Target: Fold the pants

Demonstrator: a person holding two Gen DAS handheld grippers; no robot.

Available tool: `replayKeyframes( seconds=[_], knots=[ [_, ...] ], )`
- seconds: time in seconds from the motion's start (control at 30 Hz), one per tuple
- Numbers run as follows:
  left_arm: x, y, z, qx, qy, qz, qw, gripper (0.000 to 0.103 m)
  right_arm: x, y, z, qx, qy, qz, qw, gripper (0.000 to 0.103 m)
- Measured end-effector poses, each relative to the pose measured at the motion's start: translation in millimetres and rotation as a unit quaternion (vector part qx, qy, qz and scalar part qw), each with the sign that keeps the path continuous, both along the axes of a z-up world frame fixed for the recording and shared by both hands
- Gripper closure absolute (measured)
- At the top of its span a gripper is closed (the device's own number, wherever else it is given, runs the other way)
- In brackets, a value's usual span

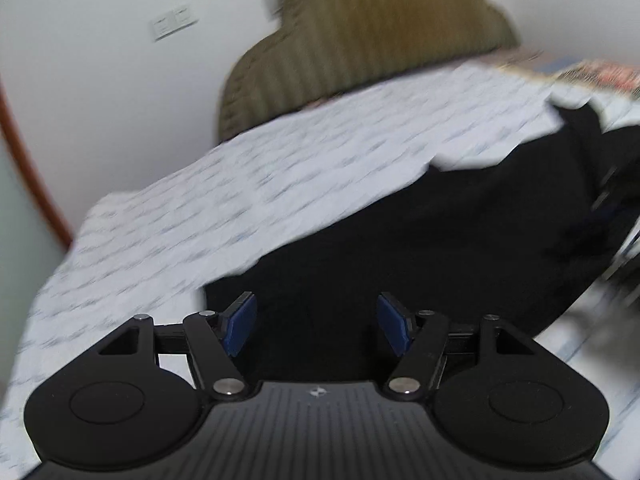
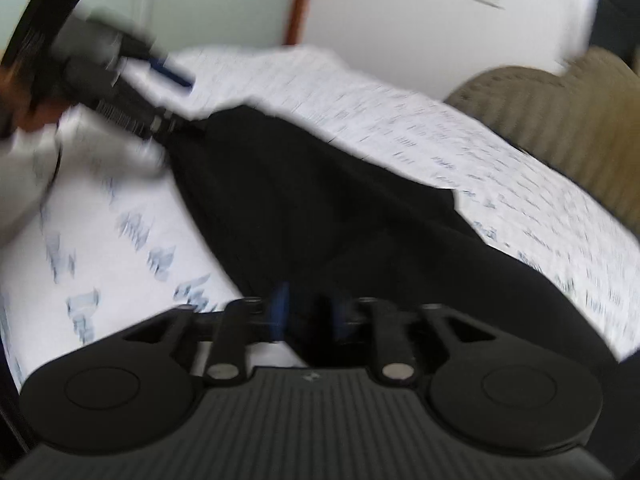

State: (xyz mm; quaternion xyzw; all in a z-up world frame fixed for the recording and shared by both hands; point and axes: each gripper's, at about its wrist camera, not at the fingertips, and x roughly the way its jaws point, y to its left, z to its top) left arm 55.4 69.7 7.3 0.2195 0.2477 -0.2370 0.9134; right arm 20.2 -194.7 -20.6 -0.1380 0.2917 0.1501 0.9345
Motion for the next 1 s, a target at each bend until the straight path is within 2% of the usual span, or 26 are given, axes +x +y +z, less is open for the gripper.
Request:
replayKeyframes(
  seconds=[0.03,0.1,0.17,0.2,0.27,0.37,0.43,0.53,0.57,0.6,0.63,0.67,0.7,0.73,0.8,0.9,0.97,1.0],
  knots=[
    [-2,-16,2,-0.002,0.001,-0.019,0.9998,0.037,4,-8,-3,0.014,0.012,-0.018,1.0,0.063],
    [-10,-48,0,0.004,-0.008,-0.053,0.9985,0.037,6,-8,-13,-0.011,0.046,-0.013,0.999,0.063],
    [-18,-81,-7,0.017,-0.012,-0.083,0.9964,0.036,-7,-6,-12,-0.028,0.048,0.012,0.998,0.065],
    [-21,-95,-12,0.022,-0.011,-0.092,0.9955,0.036,-16,-8,-8,-0.031,0.04,0.014,0.999,0.07],
    [-22,-122,-22,0.028,0.003,-0.096,0.995,0.032,-33,-25,3,-0.016,0.022,-0.008,1.0,0.07],
    [-31,-157,-30,0.011,0.043,-0.126,0.9911,0.032,-56,-65,16,0.003,-0.006,-0.082,0.997,0.07],
    [-36,-177,-30,-0.012,0.066,-0.161,0.9846,0.032,-70,-95,18,0.011,-0.02,-0.14,0.99,0.061],
    [-35,-208,-34,-0.032,0.097,-0.196,0.9753,0.032,-91,-139,21,0.056,-0.035,-0.221,0.973,0.052],
    [-34,-217,-38,-0.035,0.111,-0.2,0.9728,0.032,-98,-152,22,0.074,-0.04,-0.244,0.966,0.051],
    [-32,-224,-41,-0.04,0.125,-0.203,0.9702,0.034,-102,-165,23,0.085,-0.043,-0.26,0.961,0.05],
    [-31,-228,-44,-0.045,0.137,-0.203,0.9684,0.043,-105,-177,24,0.092,-0.046,-0.277,0.955,0.045],
    [-30,-233,-47,-0.049,0.148,-0.203,0.9666,0.047,-106,-189,25,0.092,-0.046,-0.292,0.951,0.042],
    [-29,-237,-49,-0.054,0.158,-0.204,0.9648,0.053,-104,-198,26,0.084,-0.045,-0.306,0.947,0.035],
    [-28,-239,-50,-0.062,0.164,-0.203,0.9633,0.054,-101,-207,28,0.068,-0.048,-0.317,0.945,0.028],
    [-25,-242,-53,-0.074,0.17,-0.2,0.9621,0.055,-96,-229,34,0.046,-0.056,-0.326,0.943,0.022],
    [-22,-248,-55,-0.081,0.174,-0.197,0.9615,0.069,-65,-269,44,0.045,-0.058,-0.326,0.942,0.022],
    [-21,-250,-56,-0.088,0.174,-0.198,0.9606,0.07,-33,-297,51,0.05,-0.057,-0.337,0.938,0.024],
    [-20,-251,-57,-0.091,0.175,-0.196,0.9605,0.071,-9,-312,52,0.056,-0.054,-0.342,0.936,0.031]
  ],
)
